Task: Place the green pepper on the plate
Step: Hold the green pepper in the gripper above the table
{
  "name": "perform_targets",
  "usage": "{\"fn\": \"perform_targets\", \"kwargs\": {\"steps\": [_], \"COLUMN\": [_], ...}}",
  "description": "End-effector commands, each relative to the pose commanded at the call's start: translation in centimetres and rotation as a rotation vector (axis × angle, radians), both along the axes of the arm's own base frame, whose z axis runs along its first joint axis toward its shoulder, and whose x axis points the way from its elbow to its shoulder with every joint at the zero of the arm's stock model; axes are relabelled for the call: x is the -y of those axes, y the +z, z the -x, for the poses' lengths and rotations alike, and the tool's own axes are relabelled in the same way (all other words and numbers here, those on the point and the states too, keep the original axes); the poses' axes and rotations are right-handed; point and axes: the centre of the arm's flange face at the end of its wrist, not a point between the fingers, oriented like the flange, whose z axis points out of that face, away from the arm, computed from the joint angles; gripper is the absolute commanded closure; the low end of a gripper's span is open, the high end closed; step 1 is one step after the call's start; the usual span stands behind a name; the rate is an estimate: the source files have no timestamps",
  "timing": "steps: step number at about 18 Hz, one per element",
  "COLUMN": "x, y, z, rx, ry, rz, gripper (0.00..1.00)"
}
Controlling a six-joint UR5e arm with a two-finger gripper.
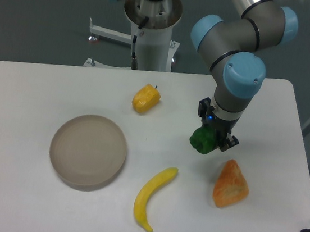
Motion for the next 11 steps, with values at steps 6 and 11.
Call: {"fn": "perform_targets", "kwargs": {"steps": [6, 11], "x": [-0.2, -2.0], "y": [0.1, -0.3], "z": [-0.2, -3.3], "rx": [0.002, 0.037], "ry": [0.002, 0.008], "rz": [-0.004, -0.027], "gripper": [0.88, 0.89]}}
